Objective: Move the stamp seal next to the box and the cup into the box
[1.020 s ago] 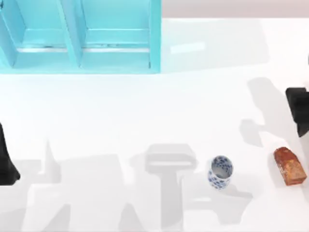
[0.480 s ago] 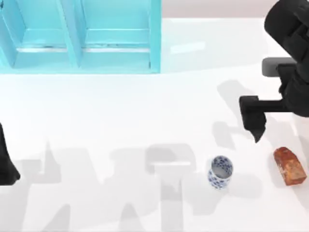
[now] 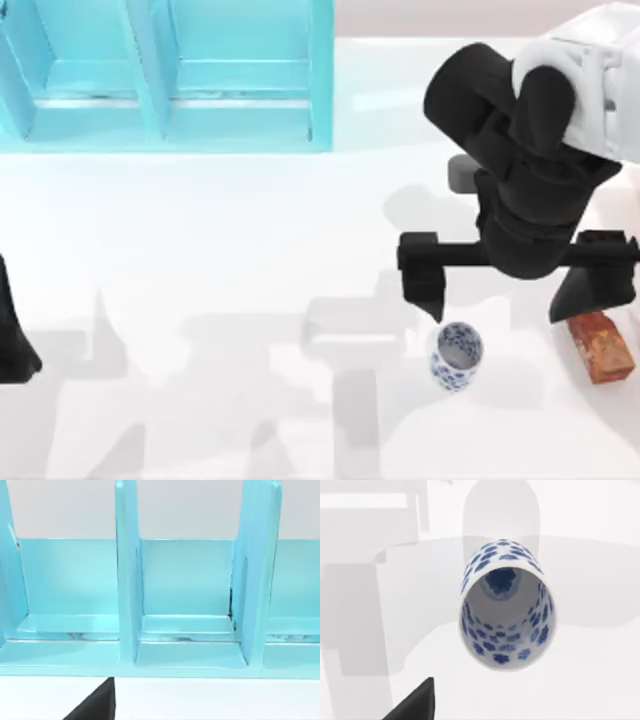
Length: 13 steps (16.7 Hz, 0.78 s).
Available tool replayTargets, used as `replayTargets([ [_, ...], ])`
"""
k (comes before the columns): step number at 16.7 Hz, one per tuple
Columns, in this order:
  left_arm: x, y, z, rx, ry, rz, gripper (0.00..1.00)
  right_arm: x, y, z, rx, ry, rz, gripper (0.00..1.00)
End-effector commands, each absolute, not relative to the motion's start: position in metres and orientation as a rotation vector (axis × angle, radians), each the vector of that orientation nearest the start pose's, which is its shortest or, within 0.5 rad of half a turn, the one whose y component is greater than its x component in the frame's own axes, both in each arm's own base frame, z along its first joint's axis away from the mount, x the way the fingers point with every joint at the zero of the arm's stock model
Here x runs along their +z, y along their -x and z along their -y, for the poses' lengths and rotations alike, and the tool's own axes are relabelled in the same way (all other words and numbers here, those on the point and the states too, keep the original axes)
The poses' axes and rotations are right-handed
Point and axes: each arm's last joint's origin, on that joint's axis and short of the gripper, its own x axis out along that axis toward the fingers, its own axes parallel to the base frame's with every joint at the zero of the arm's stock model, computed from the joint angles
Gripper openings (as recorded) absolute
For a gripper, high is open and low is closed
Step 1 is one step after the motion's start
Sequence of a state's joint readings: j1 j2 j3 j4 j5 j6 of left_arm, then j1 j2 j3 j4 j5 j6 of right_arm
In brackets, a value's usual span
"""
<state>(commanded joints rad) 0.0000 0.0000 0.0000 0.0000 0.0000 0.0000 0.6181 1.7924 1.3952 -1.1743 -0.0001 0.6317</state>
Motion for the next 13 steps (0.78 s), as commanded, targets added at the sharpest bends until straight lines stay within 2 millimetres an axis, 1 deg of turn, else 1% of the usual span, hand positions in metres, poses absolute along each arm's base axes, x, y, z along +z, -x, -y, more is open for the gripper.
replayTargets([
  [3, 0.16, -0.106, 0.001, 0.0, 0.0, 0.0, 1.0, 0.219, -0.27, -0.194, -0.01, -0.01, -1.573, 1.0],
  [4, 0.16, -0.106, 0.001, 0.0, 0.0, 0.0, 1.0, 0.215, -0.27, -0.194, -0.01, -0.008, -1.574, 1.0],
  [6, 0.16, -0.106, 0.001, 0.0, 0.0, 0.0, 1.0, 0.2, -0.271, -0.195, -0.009, -0.006, -1.574, 1.0],
  [11, 0.16, -0.106, 0.001, 0.0, 0.0, 0.0, 1.0, 0.15, -0.271, -0.196, -0.005, -0.01, -1.567, 1.0],
  [13, 0.16, -0.106, 0.001, 0.0, 0.0, 0.0, 1.0, 0.14, -0.27, -0.196, -0.008, -0.008, -1.571, 1.0],
])
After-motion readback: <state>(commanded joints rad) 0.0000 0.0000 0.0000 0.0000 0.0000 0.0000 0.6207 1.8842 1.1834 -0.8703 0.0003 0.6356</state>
